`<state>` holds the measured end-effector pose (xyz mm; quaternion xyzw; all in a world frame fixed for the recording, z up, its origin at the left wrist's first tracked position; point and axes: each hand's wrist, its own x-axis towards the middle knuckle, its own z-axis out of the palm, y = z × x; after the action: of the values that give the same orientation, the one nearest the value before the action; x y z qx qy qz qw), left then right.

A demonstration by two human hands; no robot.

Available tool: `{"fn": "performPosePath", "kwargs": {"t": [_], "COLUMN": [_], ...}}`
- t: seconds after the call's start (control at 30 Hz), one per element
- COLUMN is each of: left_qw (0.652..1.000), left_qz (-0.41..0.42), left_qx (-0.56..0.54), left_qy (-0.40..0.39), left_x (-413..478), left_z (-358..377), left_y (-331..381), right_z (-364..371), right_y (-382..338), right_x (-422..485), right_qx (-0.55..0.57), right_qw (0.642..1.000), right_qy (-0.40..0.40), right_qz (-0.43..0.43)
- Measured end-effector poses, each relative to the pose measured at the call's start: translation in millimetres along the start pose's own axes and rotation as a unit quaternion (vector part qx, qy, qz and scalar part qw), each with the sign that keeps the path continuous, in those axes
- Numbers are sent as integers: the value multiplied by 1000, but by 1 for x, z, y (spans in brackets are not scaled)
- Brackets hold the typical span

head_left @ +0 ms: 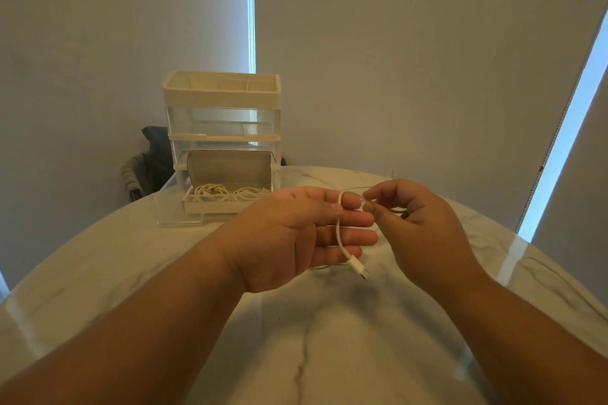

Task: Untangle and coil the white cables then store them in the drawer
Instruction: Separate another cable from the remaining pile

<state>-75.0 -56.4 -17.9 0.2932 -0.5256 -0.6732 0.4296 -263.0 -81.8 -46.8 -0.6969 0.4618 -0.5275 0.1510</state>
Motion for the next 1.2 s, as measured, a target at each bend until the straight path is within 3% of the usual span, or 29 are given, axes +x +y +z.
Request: {"fn": "performPosePath", "kwargs": {"t": [0.4,0.57,0.8,1.0,1.1,1.2], "left_qw": [990,997,994,1000,1000,996], "left_qz": [10,10,-9,17,10,-31], "left_qx": [132,67,95,17,0,63], "left_qy": [39,35,54,10,-26,-59], "left_x": [0,1,1,1,-4,-7], "left_z": [-4,-4,-2,-8,-10,-9], "left_y": [-2,-2,-3,-1,4,2], "right_z": [-10,-13,-10,-9,-12,-18], "right_y": [0,2,7,13,16,17], "right_x": [6,8,8,10,13,16], "right_qx": [-29,-44,-34,-40,-19,-18], "right_qw": [999,998,999,995,997,999], "right_qy": [-20,-39,-18,-90,-76,-36], "right_qz": [25,24,14,11,15,13]}}
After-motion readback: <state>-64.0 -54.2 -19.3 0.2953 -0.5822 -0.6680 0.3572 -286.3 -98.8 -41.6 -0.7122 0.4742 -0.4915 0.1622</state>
